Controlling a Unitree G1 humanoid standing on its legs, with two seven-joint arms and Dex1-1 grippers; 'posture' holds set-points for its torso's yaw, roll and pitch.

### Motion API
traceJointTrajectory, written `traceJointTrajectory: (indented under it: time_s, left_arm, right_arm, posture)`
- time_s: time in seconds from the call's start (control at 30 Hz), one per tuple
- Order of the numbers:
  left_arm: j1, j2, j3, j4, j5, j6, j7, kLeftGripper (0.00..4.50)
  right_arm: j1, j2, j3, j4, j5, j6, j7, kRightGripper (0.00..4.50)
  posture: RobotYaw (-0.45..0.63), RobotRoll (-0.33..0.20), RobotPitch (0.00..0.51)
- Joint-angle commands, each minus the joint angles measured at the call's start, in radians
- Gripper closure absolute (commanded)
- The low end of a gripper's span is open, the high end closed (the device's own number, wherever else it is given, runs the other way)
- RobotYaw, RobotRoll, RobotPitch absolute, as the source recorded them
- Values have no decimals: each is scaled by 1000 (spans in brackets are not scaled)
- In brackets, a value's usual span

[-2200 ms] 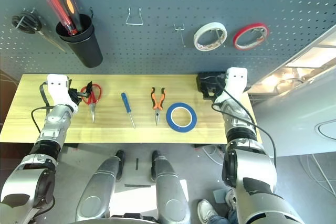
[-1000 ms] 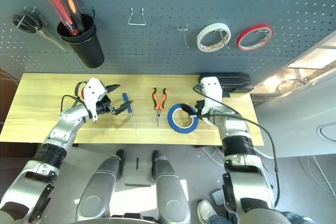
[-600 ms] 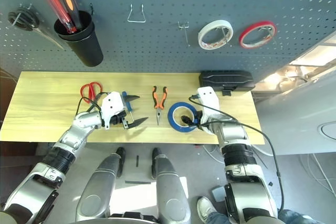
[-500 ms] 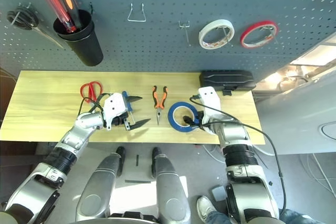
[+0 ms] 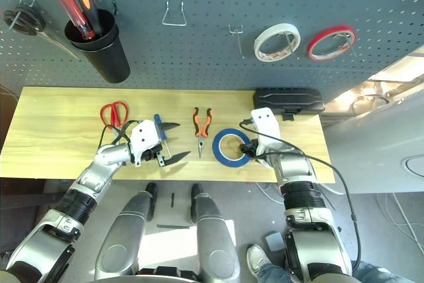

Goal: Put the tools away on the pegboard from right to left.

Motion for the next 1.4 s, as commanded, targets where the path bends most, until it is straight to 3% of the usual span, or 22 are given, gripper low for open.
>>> traceJointTrajectory:
  time_s: [0.03, 0.27, 0.5, 0.9, 1.4]
  left_arm:
    - [21, -5, -6, -7, -1, -12, 1, 0]
    - [33, 1, 44, -74, -38, -33, 35, 0]
    - [45, 1, 101, -167, -77, -47, 88, 0]
    - [-12, -20, 127, -156, -95, -80, 126, 0]
    - [-52, -22, 129, -136, -114, -99, 113, 0]
  right_arm:
    - [19, 18, 5, 36, 3, -12, -1, 3785]
    - [42, -23, -1, -139, 0, -186, 31, 3785]
    - [145, -88, -16, -357, 0, -509, 101, 3786]
    - [139, -134, -76, -370, -32, -883, 74, 3786]
    - [134, -155, -115, -538, -38, -1003, 46, 3786]
  posture:
    - [44, 0, 429]
    - [54, 0, 390]
    - [49, 0, 368]
    - [37, 0, 359]
    - [16, 0, 355]
